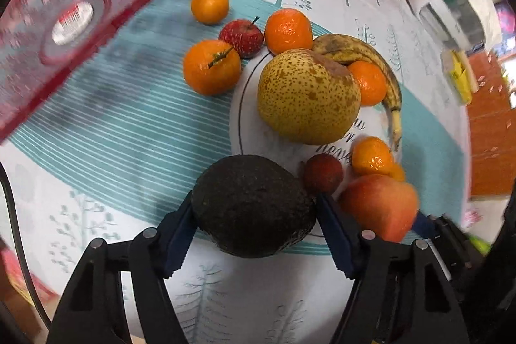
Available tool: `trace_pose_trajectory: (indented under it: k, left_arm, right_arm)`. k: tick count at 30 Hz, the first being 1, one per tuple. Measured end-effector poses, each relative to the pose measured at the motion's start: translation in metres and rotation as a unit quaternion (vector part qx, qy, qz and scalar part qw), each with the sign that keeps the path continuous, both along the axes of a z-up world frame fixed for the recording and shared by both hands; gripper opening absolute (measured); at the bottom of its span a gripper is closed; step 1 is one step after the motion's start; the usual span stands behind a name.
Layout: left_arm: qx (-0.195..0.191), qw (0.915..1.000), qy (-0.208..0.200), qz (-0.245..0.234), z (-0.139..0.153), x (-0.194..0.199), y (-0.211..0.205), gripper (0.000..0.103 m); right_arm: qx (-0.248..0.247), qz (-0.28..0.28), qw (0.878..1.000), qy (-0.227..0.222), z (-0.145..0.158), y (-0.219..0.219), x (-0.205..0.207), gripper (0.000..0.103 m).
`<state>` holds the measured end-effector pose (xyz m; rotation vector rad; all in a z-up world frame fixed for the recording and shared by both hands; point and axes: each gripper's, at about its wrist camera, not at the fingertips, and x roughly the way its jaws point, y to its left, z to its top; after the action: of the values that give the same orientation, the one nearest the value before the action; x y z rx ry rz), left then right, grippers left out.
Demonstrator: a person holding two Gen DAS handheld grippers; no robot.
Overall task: Organize fruits
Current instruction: 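Grasp the red apple with the right gripper while the left gripper carries the avocado to the pink bowl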
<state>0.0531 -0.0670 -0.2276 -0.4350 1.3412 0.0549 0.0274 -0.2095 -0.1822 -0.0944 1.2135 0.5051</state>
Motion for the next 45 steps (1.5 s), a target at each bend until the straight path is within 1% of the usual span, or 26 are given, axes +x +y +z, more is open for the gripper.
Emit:
trace_pose_trajectory:
  k: [1,4,7,9,16,21,26,27,31,36,40,45]
  left_arm:
    - [0.010,0.9999,-0.003,-0.003,0.003,-0.002,-0.001,0.070]
    - [0.016,0.9998,-0.012,-0.004,0.012,-0.007,-0.002,0.070]
    - [0.032,0.9992,-0.024,-0.006,0.026,-0.012,0.000,0.070]
    - [0.051,0.9981,-0.033,-0.008,0.041,-0.015,0.002,0.070]
    - [0.092,0.9926,-0.079,-0.006,0.095,-0.026,0.022,0.070]
    - [0.123,0.9860,-0.113,0.003,0.131,-0.031,0.051,0.070]
    - [0.140,0.9816,-0.130,0.004,0.151,-0.026,0.096,0.070]
    - [0.142,0.9812,-0.130,0.002,0.151,-0.022,0.102,0.070]
    - [0.157,0.9793,-0.127,-0.016,0.150,-0.008,0.151,0.070]
    - [0.156,0.9801,-0.113,-0.048,0.137,0.012,0.212,0.070]
    - [0.169,0.9775,-0.095,-0.082,0.115,0.028,0.247,0.070]
    - [0.160,0.9773,-0.067,-0.122,0.080,0.045,0.278,0.070]
  right_arm:
    - [0.001,0.002,1.000,-0.002,0.001,0.000,-0.002,0.068]
    - [0.006,0.005,1.000,-0.007,0.007,0.000,-0.005,0.068]
    - [0.012,0.005,1.000,-0.017,0.016,0.000,-0.006,0.068]
    - [0.016,0.006,1.000,-0.024,0.023,-0.001,-0.006,0.068]
    - [0.036,0.004,0.998,-0.054,0.051,0.003,-0.005,0.068]
    - [0.043,0.002,0.996,-0.080,0.071,0.014,-0.005,0.068]
    - [0.042,-0.005,0.994,-0.105,0.090,0.036,-0.001,0.068]
    - [0.042,-0.008,0.993,-0.109,0.094,0.043,0.001,0.068]
    - [0.047,-0.028,0.991,-0.119,0.104,0.076,0.008,0.068]
    - [0.044,-0.038,0.992,-0.115,0.104,0.144,0.017,0.068]
    - [0.034,-0.036,0.993,-0.110,0.091,0.199,0.024,0.068]
    - [-0.002,-0.023,0.996,-0.087,0.059,0.255,0.031,0.068]
